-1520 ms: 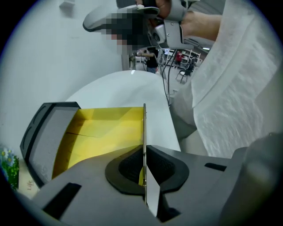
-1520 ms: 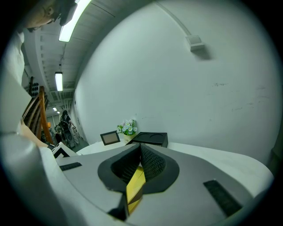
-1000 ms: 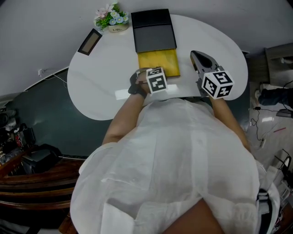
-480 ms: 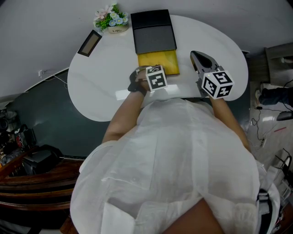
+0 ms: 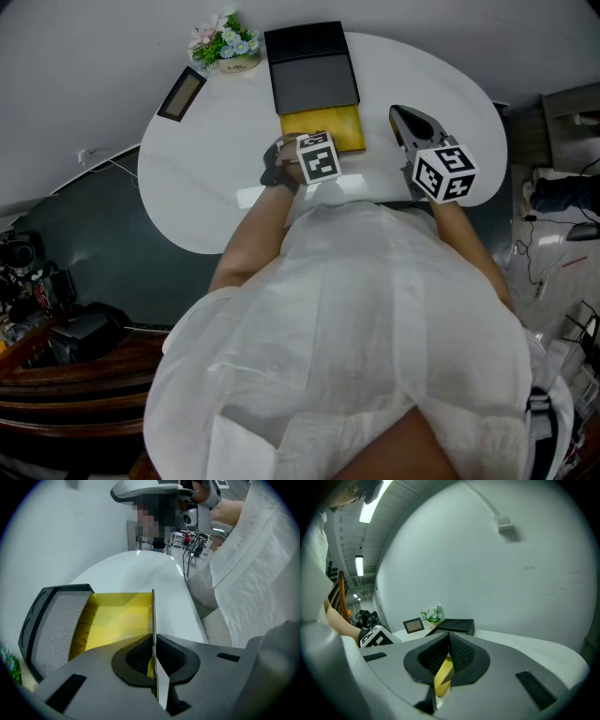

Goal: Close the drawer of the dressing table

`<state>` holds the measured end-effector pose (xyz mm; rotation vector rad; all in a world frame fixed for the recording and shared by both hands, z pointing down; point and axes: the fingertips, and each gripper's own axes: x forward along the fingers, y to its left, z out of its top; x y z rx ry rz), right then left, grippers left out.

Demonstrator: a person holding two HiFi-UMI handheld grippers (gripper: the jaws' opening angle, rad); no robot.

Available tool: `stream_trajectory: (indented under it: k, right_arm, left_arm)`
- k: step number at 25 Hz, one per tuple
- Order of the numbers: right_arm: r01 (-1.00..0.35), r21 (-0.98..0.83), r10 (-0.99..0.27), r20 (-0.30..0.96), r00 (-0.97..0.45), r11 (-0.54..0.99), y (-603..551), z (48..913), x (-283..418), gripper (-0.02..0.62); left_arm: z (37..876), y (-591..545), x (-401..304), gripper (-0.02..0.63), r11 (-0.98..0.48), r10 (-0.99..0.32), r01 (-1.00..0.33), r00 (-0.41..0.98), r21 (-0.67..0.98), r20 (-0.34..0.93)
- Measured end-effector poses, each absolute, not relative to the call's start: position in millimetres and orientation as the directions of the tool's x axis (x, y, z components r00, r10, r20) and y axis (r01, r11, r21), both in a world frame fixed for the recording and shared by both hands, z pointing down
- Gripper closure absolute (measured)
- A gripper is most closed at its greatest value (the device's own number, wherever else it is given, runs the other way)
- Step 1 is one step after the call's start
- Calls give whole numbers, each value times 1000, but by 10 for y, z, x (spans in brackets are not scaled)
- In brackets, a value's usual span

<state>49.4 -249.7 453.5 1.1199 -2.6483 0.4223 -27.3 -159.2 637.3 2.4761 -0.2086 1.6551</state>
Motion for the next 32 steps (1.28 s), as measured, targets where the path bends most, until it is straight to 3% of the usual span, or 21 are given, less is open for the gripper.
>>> stream_trajectory:
  k: [32]
  right_arm:
    - [-744,-176,-672,332,-661,645,-2575,4564,575,586]
  left_arm:
    - [6400,-2050,-375,577,-979,-55,-201,357,19,932]
